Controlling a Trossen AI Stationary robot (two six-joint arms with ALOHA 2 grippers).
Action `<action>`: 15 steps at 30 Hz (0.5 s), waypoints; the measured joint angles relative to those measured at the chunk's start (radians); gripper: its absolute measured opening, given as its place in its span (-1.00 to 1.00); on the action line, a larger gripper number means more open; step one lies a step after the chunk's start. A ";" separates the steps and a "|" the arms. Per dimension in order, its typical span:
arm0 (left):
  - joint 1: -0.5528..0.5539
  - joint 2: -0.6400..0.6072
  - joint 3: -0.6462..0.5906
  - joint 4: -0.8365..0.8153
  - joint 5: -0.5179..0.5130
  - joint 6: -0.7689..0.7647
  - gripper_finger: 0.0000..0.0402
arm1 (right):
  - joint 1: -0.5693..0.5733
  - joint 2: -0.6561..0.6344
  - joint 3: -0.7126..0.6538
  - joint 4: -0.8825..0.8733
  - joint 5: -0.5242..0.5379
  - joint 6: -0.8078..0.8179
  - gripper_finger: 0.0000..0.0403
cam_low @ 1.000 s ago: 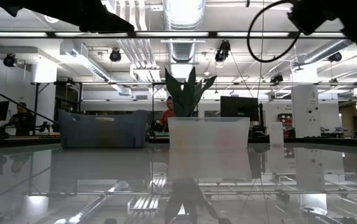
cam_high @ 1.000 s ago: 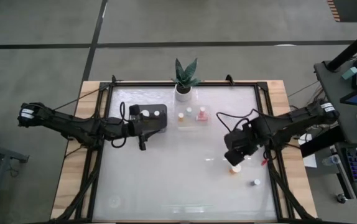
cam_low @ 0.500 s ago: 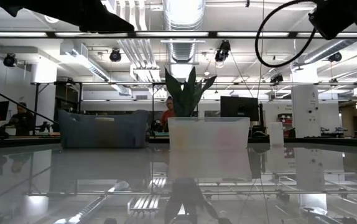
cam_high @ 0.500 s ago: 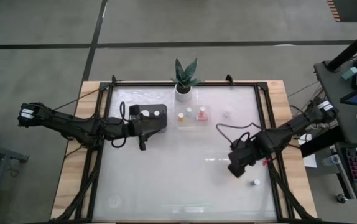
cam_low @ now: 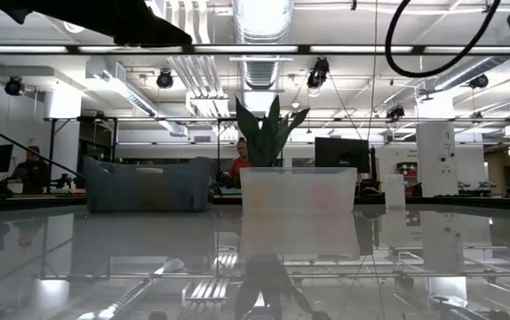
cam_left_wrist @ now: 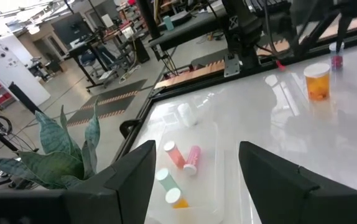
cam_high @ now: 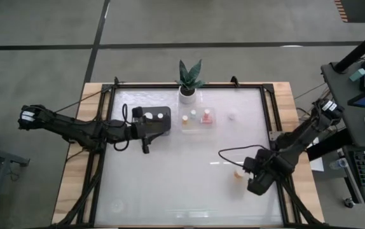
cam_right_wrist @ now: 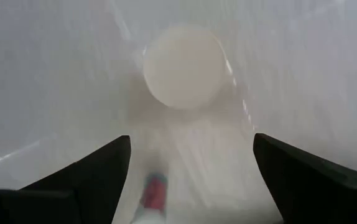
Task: Pick and place medicine bottles into bin by pill shape (circle, oval)
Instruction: Put the large orange capsule bottle into the black bin
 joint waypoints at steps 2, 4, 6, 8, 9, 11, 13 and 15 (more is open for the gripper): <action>0.000 0.000 0.000 0.010 0.000 0.000 0.07 | 0.021 0.000 -0.032 0.045 0.037 -0.001 0.64; 0.000 0.000 0.000 0.020 0.000 -0.006 0.07 | 0.038 0.000 -0.067 0.093 0.068 -0.002 0.63; 0.000 0.000 0.001 0.020 0.000 -0.023 0.07 | 0.051 0.000 -0.101 0.148 0.096 -0.010 0.63; 0.000 0.000 0.002 0.027 0.000 -0.024 0.07 | 0.061 0.000 -0.129 0.192 0.136 -0.022 0.63; 0.000 0.000 0.002 0.032 0.000 -0.024 0.07 | 0.065 0.000 -0.139 0.207 0.162 -0.023 0.63; 0.000 0.000 0.001 0.039 0.000 -0.026 0.07 | 0.071 0.000 -0.152 0.229 0.213 -0.024 0.63; 0.000 0.004 0.001 0.045 0.000 -0.030 0.07 | 0.073 0.000 -0.166 0.252 0.255 -0.034 0.63; 0.000 0.006 0.001 0.046 0.000 -0.037 0.07 | 0.073 0.000 -0.178 0.282 0.278 -0.049 0.63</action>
